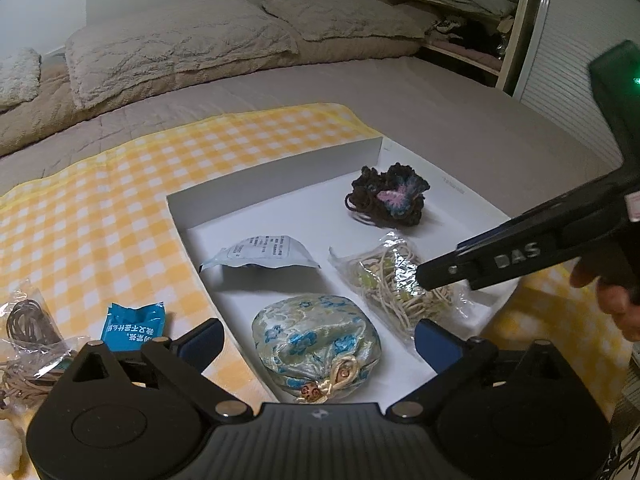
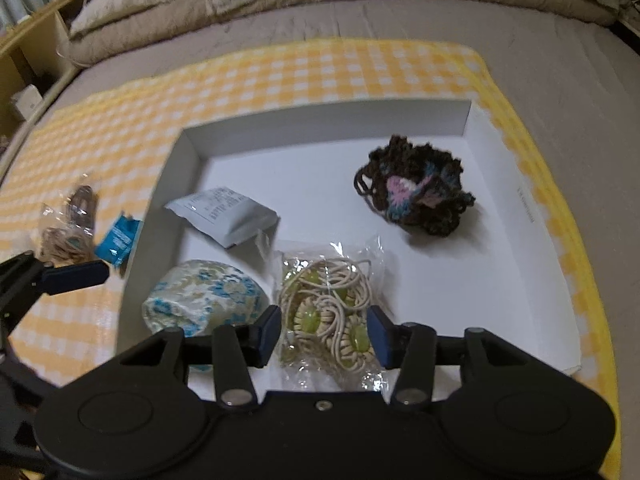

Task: Organize soft objects
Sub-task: 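Carry the pouch and bagged necklace into the tray and open both tools, then withdraw both tools from the tray toward the items left on the cloth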

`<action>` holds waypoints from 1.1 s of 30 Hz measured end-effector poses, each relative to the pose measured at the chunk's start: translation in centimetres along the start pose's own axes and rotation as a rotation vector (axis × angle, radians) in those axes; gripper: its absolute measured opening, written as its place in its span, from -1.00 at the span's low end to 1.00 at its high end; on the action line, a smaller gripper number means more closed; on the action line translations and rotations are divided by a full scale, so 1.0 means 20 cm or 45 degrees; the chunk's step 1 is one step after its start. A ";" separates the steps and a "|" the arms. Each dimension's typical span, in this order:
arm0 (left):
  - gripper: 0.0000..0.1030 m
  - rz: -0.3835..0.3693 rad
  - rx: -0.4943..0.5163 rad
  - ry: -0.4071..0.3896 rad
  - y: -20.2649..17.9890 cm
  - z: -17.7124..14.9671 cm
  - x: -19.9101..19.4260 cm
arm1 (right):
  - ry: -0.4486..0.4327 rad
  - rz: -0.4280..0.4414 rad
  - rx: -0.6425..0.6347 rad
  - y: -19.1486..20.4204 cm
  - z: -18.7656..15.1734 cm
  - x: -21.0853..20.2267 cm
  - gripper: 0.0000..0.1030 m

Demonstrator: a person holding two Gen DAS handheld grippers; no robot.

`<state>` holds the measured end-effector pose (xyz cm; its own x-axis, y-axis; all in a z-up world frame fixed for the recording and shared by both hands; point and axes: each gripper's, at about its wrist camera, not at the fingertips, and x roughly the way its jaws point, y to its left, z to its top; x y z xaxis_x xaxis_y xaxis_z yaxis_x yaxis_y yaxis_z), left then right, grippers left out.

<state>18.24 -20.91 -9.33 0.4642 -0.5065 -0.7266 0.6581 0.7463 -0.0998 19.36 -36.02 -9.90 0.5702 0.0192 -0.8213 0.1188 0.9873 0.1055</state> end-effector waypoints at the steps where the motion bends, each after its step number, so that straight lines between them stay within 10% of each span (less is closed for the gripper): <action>1: 0.96 -0.001 0.001 -0.003 0.00 0.00 -0.01 | -0.013 0.005 0.003 0.00 -0.01 -0.03 0.02; 22: 1.00 0.039 -0.106 -0.086 0.07 0.02 -0.18 | -0.218 -0.030 -0.012 -0.05 -0.18 -0.37 1.00; 33: 1.00 0.105 -0.169 -0.124 0.18 0.01 -0.25 | -0.273 -0.063 -0.018 -0.03 -0.20 -0.40 1.00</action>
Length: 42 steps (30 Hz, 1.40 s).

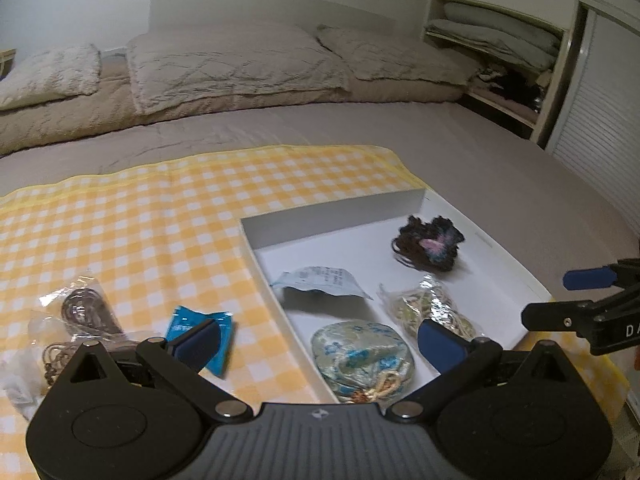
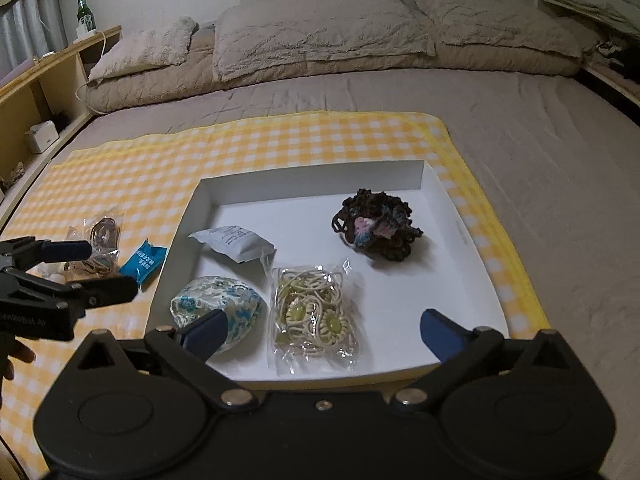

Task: Organize soft objects
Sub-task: 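Withdraw both tools from the tray toward the items left on the cloth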

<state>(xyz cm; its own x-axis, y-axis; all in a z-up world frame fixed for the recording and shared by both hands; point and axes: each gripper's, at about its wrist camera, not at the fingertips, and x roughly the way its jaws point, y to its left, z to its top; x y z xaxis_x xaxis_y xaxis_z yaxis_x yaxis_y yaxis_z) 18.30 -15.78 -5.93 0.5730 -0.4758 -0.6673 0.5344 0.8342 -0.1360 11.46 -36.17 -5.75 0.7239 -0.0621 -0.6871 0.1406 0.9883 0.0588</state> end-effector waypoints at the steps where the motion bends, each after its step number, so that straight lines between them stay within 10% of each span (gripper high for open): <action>1: 1.00 0.008 -0.006 -0.003 0.01 0.00 -0.01 | -0.003 -0.001 0.001 0.00 0.00 0.00 1.00; 42: 1.00 0.524 -0.209 0.058 0.91 -0.14 -0.32 | -0.108 0.196 -0.144 0.67 0.30 0.22 1.00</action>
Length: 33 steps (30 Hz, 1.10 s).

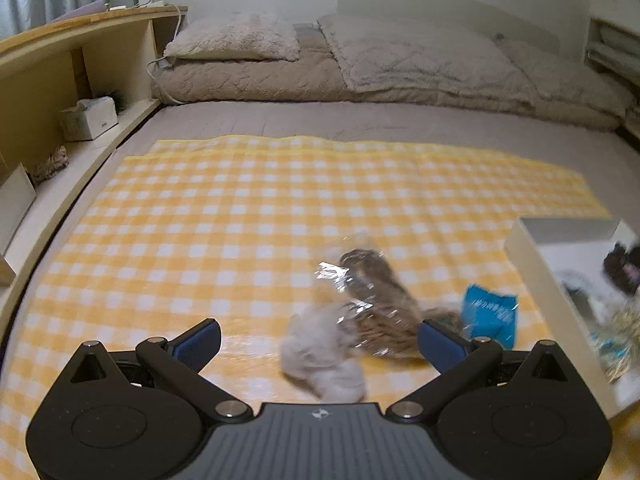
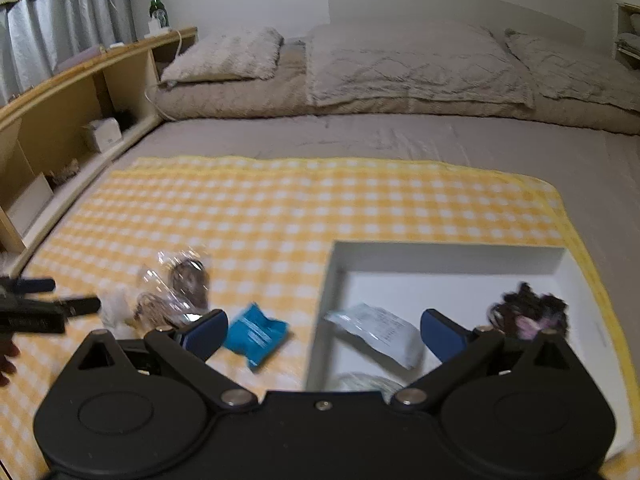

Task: Organize soft objects
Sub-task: 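Withdraw both tools from the tray toward the items left on the cloth, then grasp the white cotton puff with the left tool while the right tool grasps the bagged brown cords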

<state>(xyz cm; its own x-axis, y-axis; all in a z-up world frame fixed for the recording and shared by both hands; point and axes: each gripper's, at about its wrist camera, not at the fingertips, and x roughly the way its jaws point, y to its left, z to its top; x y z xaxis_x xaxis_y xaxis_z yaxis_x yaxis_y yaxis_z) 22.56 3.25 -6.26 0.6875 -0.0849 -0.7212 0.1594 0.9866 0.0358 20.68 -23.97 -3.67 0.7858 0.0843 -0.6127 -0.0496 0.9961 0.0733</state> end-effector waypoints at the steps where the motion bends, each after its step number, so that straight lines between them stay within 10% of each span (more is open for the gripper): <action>1: 1.00 0.003 0.028 0.001 0.01 -0.01 0.01 | -0.012 0.007 0.003 0.02 0.01 0.01 1.00; 17: 0.95 -0.169 0.482 0.054 -0.01 -0.14 0.15 | -0.045 0.098 -0.457 0.41 0.07 0.30 1.00; 33: 0.34 -0.280 0.675 0.093 -0.05 -0.18 0.29 | 0.139 0.302 -0.993 0.69 -0.11 0.62 0.80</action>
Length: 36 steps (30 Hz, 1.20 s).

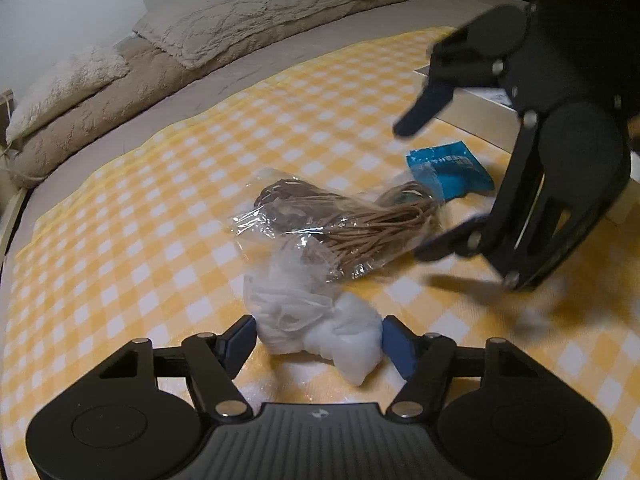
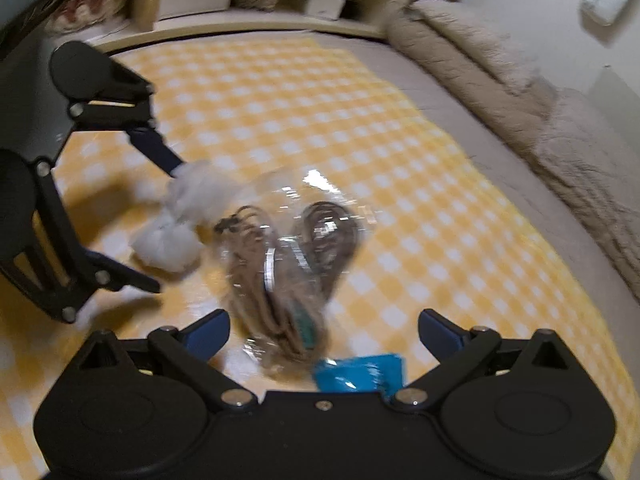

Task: Organize soft objects
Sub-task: 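Grasp the white cotton puff with the left tool while the right tool grasps the bagged brown cords, then carry the cotton puff and bagged brown cords into the tray and open both tools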

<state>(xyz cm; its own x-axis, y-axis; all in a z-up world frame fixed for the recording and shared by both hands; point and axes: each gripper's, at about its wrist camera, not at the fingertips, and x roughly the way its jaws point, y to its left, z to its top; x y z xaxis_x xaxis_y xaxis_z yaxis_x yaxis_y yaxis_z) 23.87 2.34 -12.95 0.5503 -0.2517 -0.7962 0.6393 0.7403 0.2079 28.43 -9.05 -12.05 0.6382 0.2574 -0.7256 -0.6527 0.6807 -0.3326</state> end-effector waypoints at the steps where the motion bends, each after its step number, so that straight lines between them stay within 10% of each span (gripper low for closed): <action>1: 0.32 -0.009 -0.007 -0.003 0.01 0.00 0.00 | 0.011 0.025 -0.003 0.01 0.01 0.02 0.72; 17: 0.22 0.005 -0.157 -0.026 0.06 0.04 -0.04 | 0.124 0.098 0.162 -0.01 0.04 0.09 -0.33; 36: 0.22 0.166 -0.415 -0.201 0.12 0.09 -0.33 | 0.024 0.032 0.404 -0.09 0.09 -0.20 -0.40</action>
<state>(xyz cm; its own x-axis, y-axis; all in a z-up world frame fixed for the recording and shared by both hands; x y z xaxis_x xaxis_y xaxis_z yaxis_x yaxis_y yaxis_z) 22.77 4.71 -6.06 0.7077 -0.2166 -0.6725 0.3686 0.9252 0.0898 27.82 -10.09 -7.52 0.6138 0.2662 -0.7432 -0.5062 0.8551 -0.1118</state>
